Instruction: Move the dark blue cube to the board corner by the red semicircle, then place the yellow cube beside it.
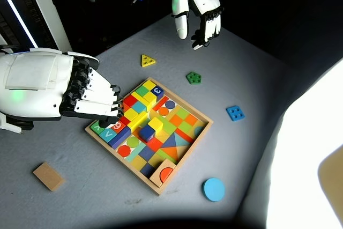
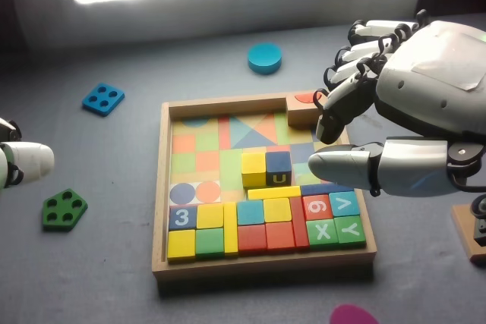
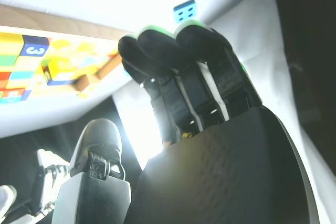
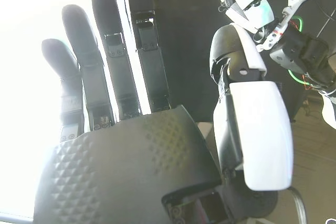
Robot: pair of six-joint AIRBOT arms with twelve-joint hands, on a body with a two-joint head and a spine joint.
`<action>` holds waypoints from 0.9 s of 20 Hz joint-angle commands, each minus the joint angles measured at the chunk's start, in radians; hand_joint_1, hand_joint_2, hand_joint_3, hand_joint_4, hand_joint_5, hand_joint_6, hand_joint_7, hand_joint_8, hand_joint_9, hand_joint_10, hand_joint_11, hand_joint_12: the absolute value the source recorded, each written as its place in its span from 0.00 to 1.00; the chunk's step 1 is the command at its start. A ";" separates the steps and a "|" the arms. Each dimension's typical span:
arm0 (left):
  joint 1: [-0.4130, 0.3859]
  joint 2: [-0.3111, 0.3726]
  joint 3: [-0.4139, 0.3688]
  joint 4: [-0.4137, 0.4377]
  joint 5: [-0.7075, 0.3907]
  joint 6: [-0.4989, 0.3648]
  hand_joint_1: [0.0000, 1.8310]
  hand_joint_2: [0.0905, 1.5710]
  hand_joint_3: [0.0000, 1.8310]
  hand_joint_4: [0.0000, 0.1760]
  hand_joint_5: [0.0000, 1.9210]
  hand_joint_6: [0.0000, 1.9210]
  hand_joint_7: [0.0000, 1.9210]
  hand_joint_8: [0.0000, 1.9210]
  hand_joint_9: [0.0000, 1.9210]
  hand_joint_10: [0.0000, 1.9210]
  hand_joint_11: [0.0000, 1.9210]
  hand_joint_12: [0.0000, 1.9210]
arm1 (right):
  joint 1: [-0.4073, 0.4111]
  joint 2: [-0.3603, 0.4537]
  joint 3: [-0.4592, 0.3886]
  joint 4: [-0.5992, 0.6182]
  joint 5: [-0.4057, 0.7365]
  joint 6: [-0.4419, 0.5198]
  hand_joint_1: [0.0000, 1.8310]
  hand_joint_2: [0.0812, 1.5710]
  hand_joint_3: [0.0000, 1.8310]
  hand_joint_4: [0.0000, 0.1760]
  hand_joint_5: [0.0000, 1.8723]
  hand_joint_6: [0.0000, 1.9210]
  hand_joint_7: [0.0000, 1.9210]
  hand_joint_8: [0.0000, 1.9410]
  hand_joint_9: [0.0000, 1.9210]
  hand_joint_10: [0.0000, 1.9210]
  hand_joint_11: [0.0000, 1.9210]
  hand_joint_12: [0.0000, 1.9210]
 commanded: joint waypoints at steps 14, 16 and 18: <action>-0.001 -0.001 0.015 0.027 -0.064 0.002 0.00 0.72 0.00 0.26 0.02 0.00 0.03 0.00 0.02 0.00 0.00 0.12 | -0.017 -0.058 0.002 0.301 0.034 -0.261 0.00 0.68 0.00 0.21 0.05 0.00 0.04 0.00 0.01 0.00 0.00 0.03; -0.001 -0.001 0.017 0.027 -0.064 0.002 0.00 0.73 0.00 0.15 0.02 0.00 0.03 0.00 0.02 0.00 0.00 0.14 | -0.018 -0.079 0.007 0.363 0.035 -0.320 0.00 0.68 0.00 0.32 0.15 0.02 0.05 0.00 0.01 0.00 0.00 0.05; -0.001 -0.001 0.016 0.027 -0.064 0.002 0.00 0.73 0.00 0.16 0.03 0.01 0.04 0.00 0.03 0.01 0.00 0.15 | -0.019 -0.105 0.024 0.415 0.036 -0.359 0.00 0.68 0.00 0.29 0.34 0.03 0.10 0.00 0.02 0.00 0.00 0.02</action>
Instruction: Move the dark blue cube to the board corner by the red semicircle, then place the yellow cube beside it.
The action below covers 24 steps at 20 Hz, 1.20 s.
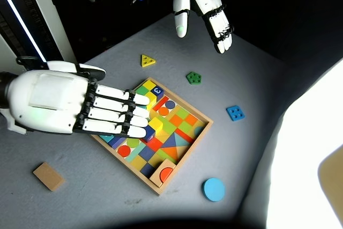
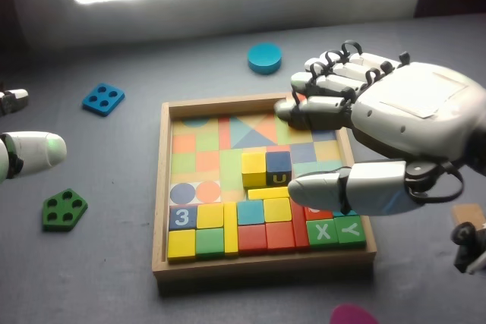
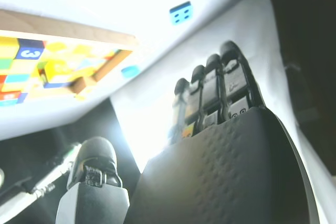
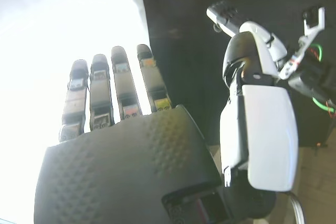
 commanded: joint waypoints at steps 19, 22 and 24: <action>-0.009 -0.004 -0.015 0.027 -0.067 -0.014 0.00 0.73 0.00 0.17 0.03 0.00 0.04 0.00 0.02 0.00 0.00 0.11 | 0.004 -0.231 0.182 0.158 0.135 -0.183 0.00 0.68 0.00 0.04 0.43 0.00 0.10 0.00 0.02 0.01 0.00 0.00; -0.008 -0.008 -0.020 0.027 -0.068 -0.014 0.00 0.75 0.00 0.00 0.01 0.00 0.02 0.00 0.00 0.00 0.00 0.01 | -0.007 -0.242 0.191 0.178 0.132 -0.204 0.00 0.69 0.00 0.00 0.43 0.00 0.10 0.00 0.01 0.00 0.00 0.00; -0.007 -0.008 -0.021 0.027 -0.068 -0.014 0.00 0.73 0.00 0.04 0.01 0.00 0.02 0.00 0.01 0.01 0.02 0.01 | -0.013 -0.244 0.192 0.178 0.120 -0.204 0.00 0.68 0.00 0.07 0.43 0.00 0.11 0.01 0.02 0.00 0.00 0.00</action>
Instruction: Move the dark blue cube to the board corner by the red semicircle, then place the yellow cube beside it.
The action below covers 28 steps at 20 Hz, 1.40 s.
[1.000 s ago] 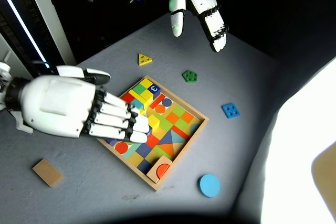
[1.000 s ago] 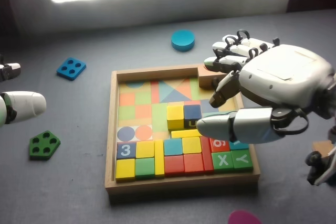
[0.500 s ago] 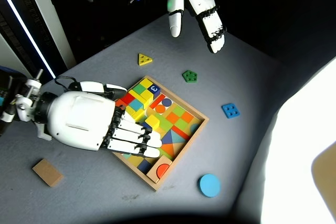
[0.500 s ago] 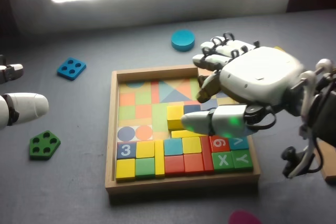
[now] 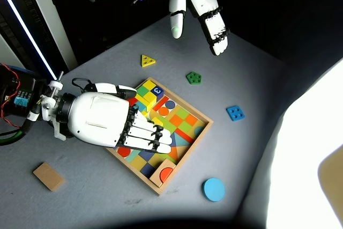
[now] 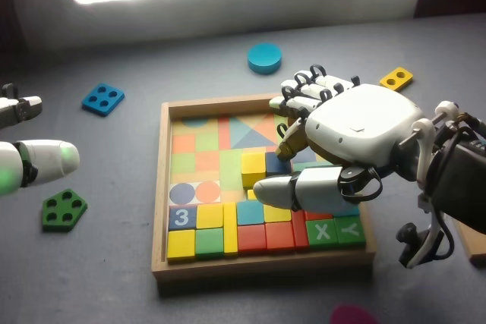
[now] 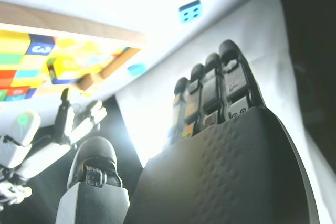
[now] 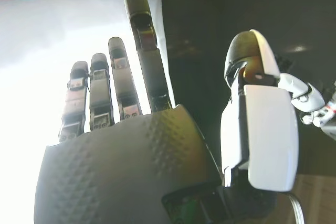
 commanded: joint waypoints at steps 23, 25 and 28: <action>-0.006 0.002 -0.004 0.027 -0.079 -0.006 0.00 0.68 0.00 0.00 0.00 0.00 0.02 0.00 0.00 0.00 0.01 0.00 | -0.015 0.047 0.063 -0.034 0.063 -0.001 0.00 0.68 0.00 0.00 0.45 0.00 0.13 0.00 0.05 0.00 0.00 0.15; -0.006 0.002 -0.003 0.027 -0.079 -0.005 0.00 0.69 0.00 0.00 0.00 0.00 0.02 0.00 0.00 0.00 0.01 0.00 | -0.016 0.046 0.082 -0.034 0.063 0.005 0.00 0.68 0.00 0.00 0.45 0.00 0.13 0.00 0.05 0.00 0.00 0.12; -0.005 0.002 -0.003 0.028 -0.079 -0.004 0.00 0.69 0.00 0.00 0.00 0.00 0.02 0.00 0.01 0.00 0.02 0.01 | -0.016 0.039 0.115 -0.034 0.063 0.018 0.00 0.67 0.00 0.00 0.45 0.00 0.15 0.00 0.06 0.00 0.00 0.15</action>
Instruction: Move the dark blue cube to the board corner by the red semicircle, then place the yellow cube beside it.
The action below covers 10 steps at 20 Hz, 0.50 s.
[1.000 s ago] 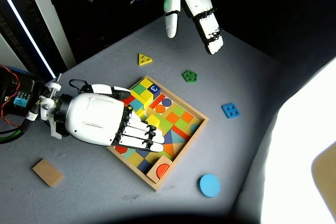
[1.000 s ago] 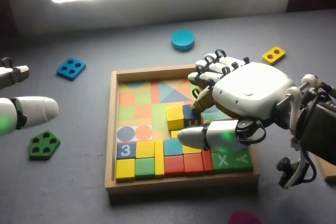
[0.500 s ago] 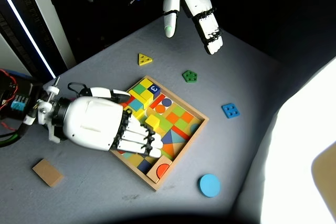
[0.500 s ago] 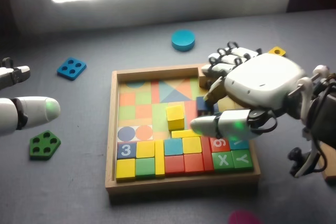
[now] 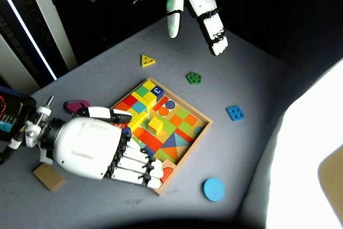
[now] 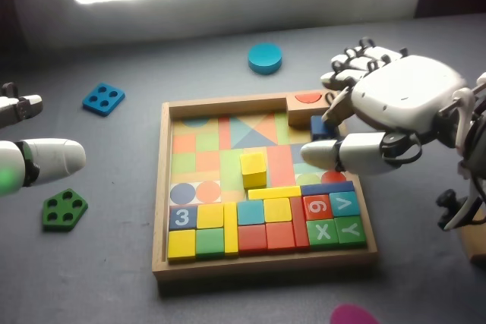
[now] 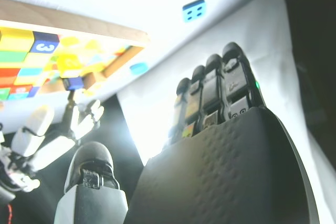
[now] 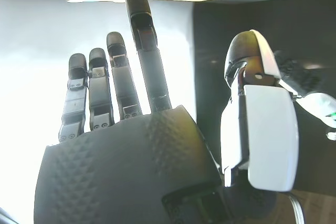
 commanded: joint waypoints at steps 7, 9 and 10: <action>-0.005 0.003 -0.003 0.027 -0.071 -0.003 0.00 0.68 0.00 0.00 0.00 0.00 0.02 0.00 0.01 0.00 0.01 0.02 | 0.002 -0.006 0.041 -0.019 0.069 0.016 0.00 0.68 0.00 0.00 0.42 0.00 0.11 0.00 0.04 0.00 0.00 0.09; -0.006 0.003 -0.007 0.027 -0.071 -0.005 0.00 0.68 0.00 0.00 0.00 0.00 0.01 0.00 0.01 0.00 0.01 0.02 | 0.006 -0.010 0.052 -0.019 0.070 0.019 0.00 0.68 0.00 0.00 0.42 0.00 0.10 0.00 0.03 0.00 0.00 0.07; -0.006 0.003 -0.007 0.027 -0.071 -0.006 0.00 0.68 0.00 0.00 0.00 0.00 0.01 0.00 0.01 0.00 0.01 0.02 | 0.009 -0.010 0.053 -0.019 0.070 0.019 0.00 0.68 0.00 0.00 0.42 0.00 0.10 0.00 0.03 0.00 0.00 0.07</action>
